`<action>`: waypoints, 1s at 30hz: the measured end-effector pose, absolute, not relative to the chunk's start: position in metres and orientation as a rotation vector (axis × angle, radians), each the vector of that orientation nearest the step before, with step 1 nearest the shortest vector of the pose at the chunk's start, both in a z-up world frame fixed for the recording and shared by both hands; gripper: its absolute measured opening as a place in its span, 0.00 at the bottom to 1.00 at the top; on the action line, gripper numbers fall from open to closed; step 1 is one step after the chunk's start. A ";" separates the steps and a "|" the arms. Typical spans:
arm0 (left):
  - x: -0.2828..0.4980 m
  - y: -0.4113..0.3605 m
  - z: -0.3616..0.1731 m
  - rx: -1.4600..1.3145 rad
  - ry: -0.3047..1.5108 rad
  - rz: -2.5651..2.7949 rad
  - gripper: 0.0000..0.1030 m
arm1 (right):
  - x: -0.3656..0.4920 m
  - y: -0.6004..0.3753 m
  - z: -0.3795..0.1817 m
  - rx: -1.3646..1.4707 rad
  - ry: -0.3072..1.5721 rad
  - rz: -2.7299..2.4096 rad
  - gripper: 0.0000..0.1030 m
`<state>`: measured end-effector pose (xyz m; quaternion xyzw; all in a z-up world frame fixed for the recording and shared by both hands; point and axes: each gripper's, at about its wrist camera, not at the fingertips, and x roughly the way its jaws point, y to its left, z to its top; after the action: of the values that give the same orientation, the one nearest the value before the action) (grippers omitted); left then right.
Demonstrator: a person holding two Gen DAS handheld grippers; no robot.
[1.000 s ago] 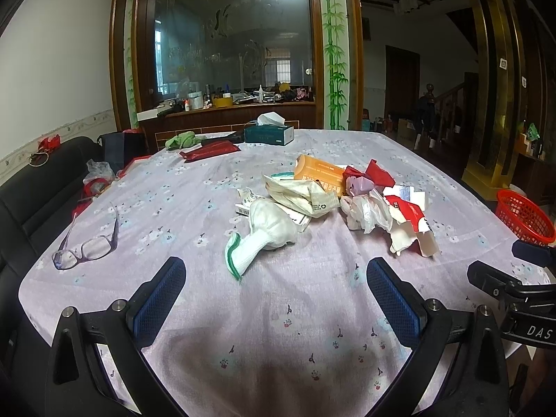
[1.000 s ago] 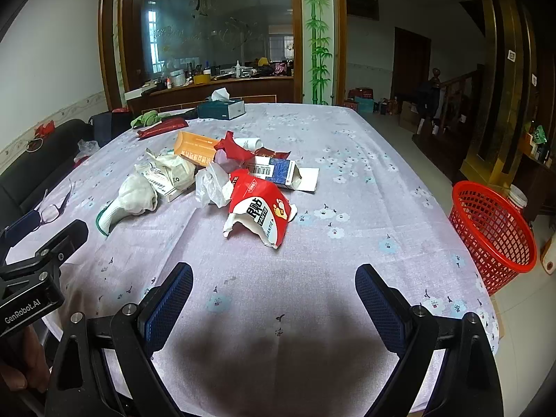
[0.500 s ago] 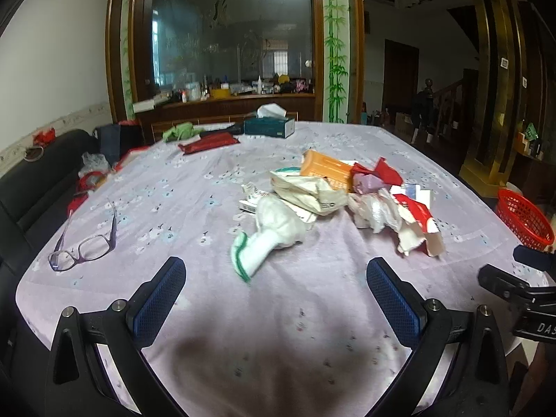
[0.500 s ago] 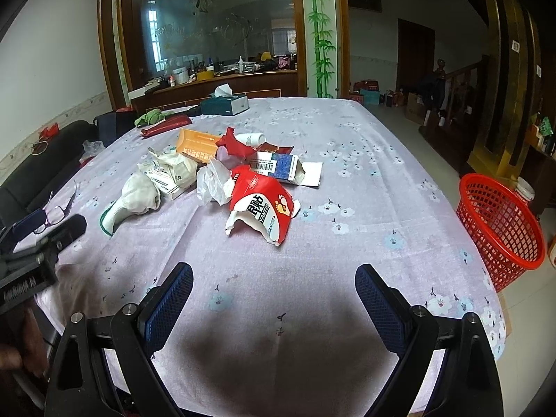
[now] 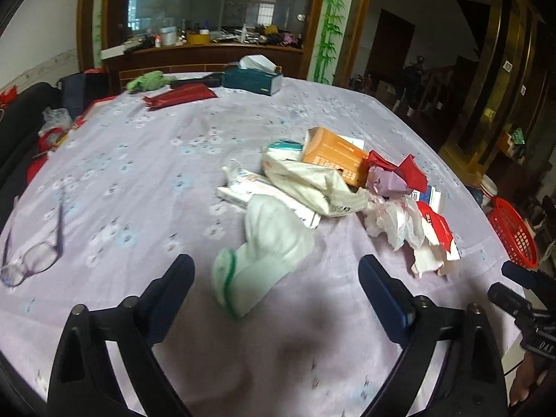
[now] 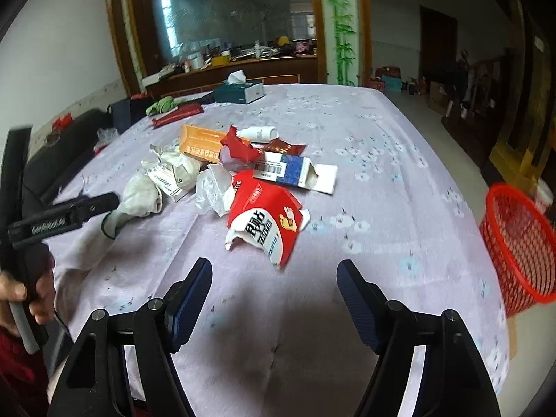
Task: Collect trash
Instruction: 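Grasp the white-green glove with the left gripper while the right grasps the red-white packet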
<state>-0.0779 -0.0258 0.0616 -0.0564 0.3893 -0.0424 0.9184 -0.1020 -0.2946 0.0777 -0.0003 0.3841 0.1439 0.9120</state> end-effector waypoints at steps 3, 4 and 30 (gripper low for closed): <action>-0.060 -0.028 0.053 -0.105 0.838 -0.070 0.81 | -0.092 -0.280 0.074 -0.081 0.803 0.313 0.76; -0.056 -0.027 0.050 -0.106 0.851 -0.069 0.72 | -0.089 -0.273 0.071 -0.122 0.810 0.315 0.76; -0.072 -0.024 0.057 -0.146 0.790 -0.132 0.17 | -0.071 -0.304 0.068 0.069 0.797 0.268 0.01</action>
<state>-0.0725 -0.0238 0.0574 -0.0712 0.3843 -0.0640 0.9182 -0.0714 -0.3045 0.0685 0.0335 0.3868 0.1299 0.9124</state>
